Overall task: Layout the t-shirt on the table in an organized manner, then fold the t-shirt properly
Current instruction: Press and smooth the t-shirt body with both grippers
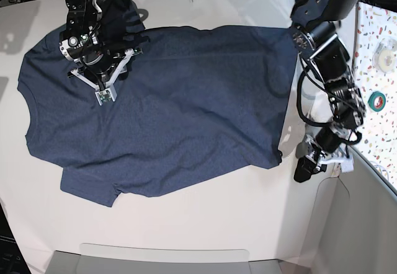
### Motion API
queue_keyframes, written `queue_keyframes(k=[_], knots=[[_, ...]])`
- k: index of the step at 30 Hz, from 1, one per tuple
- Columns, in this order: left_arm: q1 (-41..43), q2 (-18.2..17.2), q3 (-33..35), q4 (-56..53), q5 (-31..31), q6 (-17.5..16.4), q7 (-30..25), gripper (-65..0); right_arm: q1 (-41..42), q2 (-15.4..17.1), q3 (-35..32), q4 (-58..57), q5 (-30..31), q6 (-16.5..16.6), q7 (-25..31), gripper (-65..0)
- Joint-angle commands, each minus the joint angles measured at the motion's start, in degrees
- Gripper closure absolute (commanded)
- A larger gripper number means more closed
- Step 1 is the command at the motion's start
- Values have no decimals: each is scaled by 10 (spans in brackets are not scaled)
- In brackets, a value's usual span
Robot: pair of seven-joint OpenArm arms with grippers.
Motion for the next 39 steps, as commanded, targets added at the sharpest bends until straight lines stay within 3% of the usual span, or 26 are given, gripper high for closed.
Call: queue_keyframes(k=[1, 6, 14, 22, 30, 33, 39], knots=[[-20, -21, 47, 9, -11, -6, 0, -227, -8, 2, -1, -5, -19, 1, -48, -186], [-46, -49, 230, 22, -14, 34, 22, -228, -8, 2, 2, 0, -17, 1, -48, -186], [-16, -26, 358, 129, -14, 34, 108, -228, 54, -4, 3, 98, -17, 0, -52, -186], [103, -22, 370, 199, -12, 35, 114, -227, 162, -76, 0, 78, -19, -1, -51, -186], [205, -48, 370, 276, -12, 36, 113, -208, 248, -127, -1, -99, -19, -1, -22, -186], [235, -59, 368, 306, -12, 36, 116, -198, 250, -128, -1, -162, -19, -1, 14, -186], [292, -76, 367, 364, -12, 36, 117, -198, 210, -101, -2, -188, -19, -1, 14, -186]])
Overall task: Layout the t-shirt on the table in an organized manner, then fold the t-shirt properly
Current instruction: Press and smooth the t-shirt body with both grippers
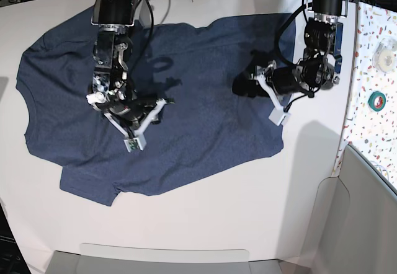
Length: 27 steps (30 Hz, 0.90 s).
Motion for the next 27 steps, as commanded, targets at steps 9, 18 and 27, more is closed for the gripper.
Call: queue_keyframes(k=[9, 18, 27], knots=[[49, -20, -2, 42, 6, 3, 11, -198, -68, 43, 0, 56, -6, 1, -75, -186], [52, -37, -3, 127, 5, 3, 14, -198, -101, 58, 1, 201, -5, 2, -176, -186], [53, -20, -74, 187, 5, 3, 13, -198, -65, 14, 1, 285, -8, 1, -125, -186]])
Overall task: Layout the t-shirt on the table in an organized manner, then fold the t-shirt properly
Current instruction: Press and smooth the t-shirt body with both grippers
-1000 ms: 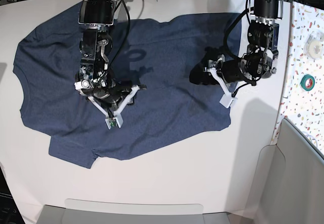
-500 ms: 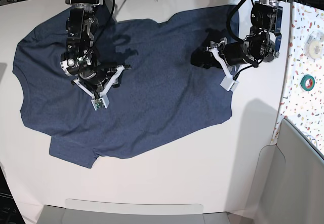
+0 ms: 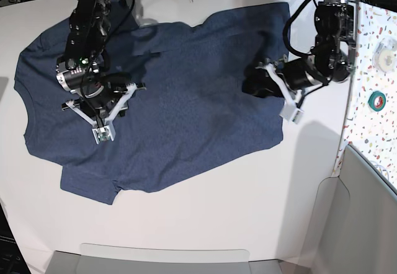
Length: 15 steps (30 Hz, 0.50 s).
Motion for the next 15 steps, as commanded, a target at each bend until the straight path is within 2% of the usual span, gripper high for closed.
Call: queue_keyframes(k=[1, 4, 9, 12, 15], knots=[[-6, -2, -17, 11, -8, -5, -5, -198, 20, -22, -4, 2, 9, 1, 29, -186], [-5, 0, -40, 11, -9, -5, -5, -198, 57, -57, -6, -51, 9, 0, 77, -186], [7, 0, -45, 11, -9, -5, -5, -198, 120, -57, -7, -203, 9, -1, 174, -186], [11, 0, -45, 11, -9, -6, -6, -198, 150, -57, -38, -306, 9, -4, 223, -186], [17, -2, -46, 12, -9, -6, -6, -198, 167, -57, -62, -386, 9, -40, 243, -186]])
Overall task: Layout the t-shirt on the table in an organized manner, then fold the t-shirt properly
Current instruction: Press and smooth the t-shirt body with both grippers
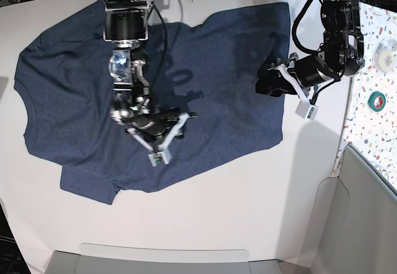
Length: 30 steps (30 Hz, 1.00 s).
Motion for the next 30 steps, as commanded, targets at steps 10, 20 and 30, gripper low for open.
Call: queue_keyframes(k=[10, 20, 30], knots=[[1, -8, -4, 11, -10, -4, -13, -198, -64, 16, -48, 50, 4, -41, -42, -186], [0, -5, -4, 11, -10, -4, -13, -198, -104, 53, -44, 105, 3, -41, -71, -186], [3, -6, -4, 11, -10, -4, -10, -198, -72, 40, -27, 177, 7, -42, -74, -191]])
